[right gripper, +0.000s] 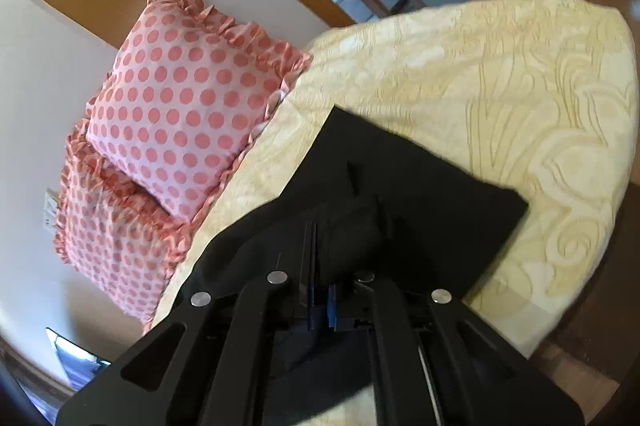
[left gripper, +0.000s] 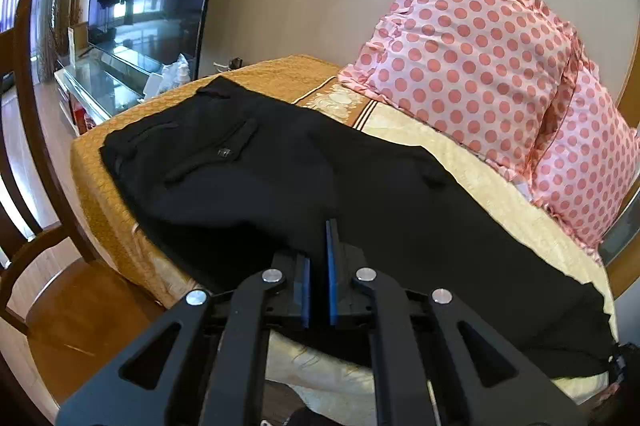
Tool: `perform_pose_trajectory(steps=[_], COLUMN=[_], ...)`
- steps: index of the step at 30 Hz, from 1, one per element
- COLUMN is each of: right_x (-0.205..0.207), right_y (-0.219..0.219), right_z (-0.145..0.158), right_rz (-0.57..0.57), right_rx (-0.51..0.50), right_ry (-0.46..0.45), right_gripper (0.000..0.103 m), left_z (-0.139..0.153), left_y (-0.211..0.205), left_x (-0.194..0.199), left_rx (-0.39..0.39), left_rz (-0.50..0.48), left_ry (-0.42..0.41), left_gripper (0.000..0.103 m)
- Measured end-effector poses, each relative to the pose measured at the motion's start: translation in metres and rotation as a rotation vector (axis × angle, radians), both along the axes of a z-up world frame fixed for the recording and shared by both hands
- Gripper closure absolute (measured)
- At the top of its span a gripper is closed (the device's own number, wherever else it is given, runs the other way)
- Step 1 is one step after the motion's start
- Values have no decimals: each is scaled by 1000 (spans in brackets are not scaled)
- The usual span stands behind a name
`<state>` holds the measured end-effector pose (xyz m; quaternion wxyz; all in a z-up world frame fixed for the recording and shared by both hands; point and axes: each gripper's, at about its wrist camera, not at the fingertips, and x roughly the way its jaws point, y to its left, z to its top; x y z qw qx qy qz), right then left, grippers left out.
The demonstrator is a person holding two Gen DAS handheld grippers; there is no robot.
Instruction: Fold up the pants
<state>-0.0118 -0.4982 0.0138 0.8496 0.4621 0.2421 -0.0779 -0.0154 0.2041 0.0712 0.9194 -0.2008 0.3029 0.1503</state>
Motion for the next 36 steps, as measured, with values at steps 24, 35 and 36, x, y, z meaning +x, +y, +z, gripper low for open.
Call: perform_pose_trajectory(steps=[24,35,36], right_x=[-16,-12,-12], right_y=[-11,-15,-14], right_z=[10,1,2], right_rz=[31,27,24], right_rx=[-313,-295,-299], right_ry=[90,101,99], right_gripper=[101,101,101], left_z=[-22,-17,-17], left_y=[-3,7,7], left_x=[-9,-10,-9], left_rx=[-101,-140,-148], left_rz=[-38,-32,-32], left_ry=[8,-41,-44], left_gripper=[92,88,89])
